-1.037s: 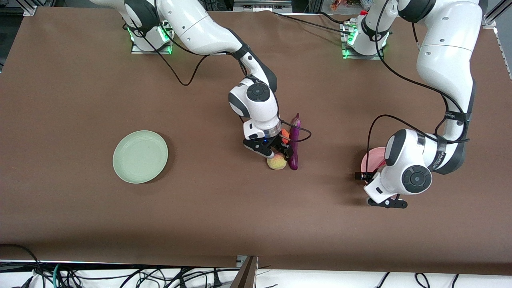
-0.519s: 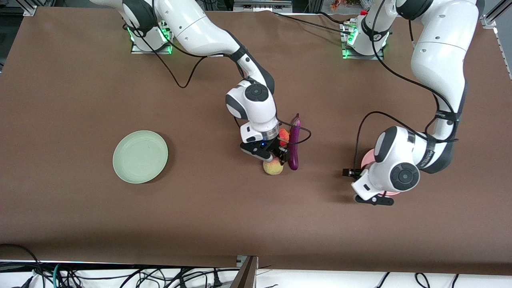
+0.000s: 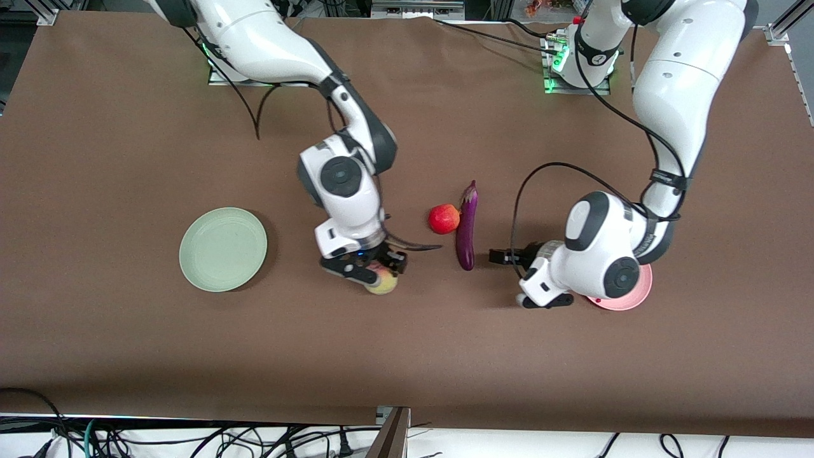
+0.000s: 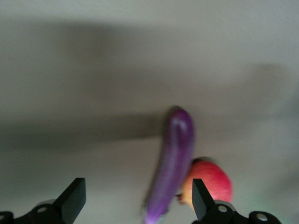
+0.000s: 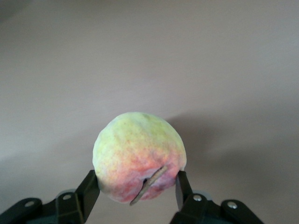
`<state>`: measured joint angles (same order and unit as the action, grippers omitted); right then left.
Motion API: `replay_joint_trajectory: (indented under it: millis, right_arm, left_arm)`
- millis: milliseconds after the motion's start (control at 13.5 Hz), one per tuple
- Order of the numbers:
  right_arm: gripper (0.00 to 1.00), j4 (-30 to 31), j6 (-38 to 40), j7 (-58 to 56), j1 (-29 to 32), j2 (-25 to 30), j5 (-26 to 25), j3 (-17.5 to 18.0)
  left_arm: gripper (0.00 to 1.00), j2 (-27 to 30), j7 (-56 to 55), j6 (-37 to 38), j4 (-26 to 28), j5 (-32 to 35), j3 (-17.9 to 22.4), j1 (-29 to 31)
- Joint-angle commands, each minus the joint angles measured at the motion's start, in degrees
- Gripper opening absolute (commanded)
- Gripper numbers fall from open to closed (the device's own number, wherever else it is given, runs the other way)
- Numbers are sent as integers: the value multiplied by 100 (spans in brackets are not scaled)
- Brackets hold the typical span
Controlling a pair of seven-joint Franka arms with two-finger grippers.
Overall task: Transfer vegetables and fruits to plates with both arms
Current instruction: 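Carry the peach toward the green plate while the left gripper reaches the eggplant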
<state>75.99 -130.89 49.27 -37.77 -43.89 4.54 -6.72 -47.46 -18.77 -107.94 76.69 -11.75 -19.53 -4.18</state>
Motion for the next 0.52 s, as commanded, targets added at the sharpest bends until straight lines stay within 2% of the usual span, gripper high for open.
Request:
replay_joint_trajectory:
  millis: [0,148,222,296,370,444]
  right_arm:
    - [5,1775,-51,-1187,488,1239,108,92]
    - [5,2488,-51,-1761,796,1759,108,83]
    - [5,2874,-60,-1972,937,2005,108,74]
    - [5,3357,-103,-2235,1121,2286,108,57]
    - [5,3709,-104,-2551,1332,2549,108,13]
    - [5,4044,-104,-2876,1499,2787,108,-22]
  left_arm:
    - [100,8,-363,-698,449,-91,63,-398]
    - [100,8,-364,-1437,916,128,64,-461]
    - [90,8,-364,-1545,970,208,64,-478]
    - [67,8,-364,-1546,970,295,64,-513]
    - [51,8,-364,-1546,962,375,72,-557]
    - [27,8,-373,-1546,970,410,73,-601]
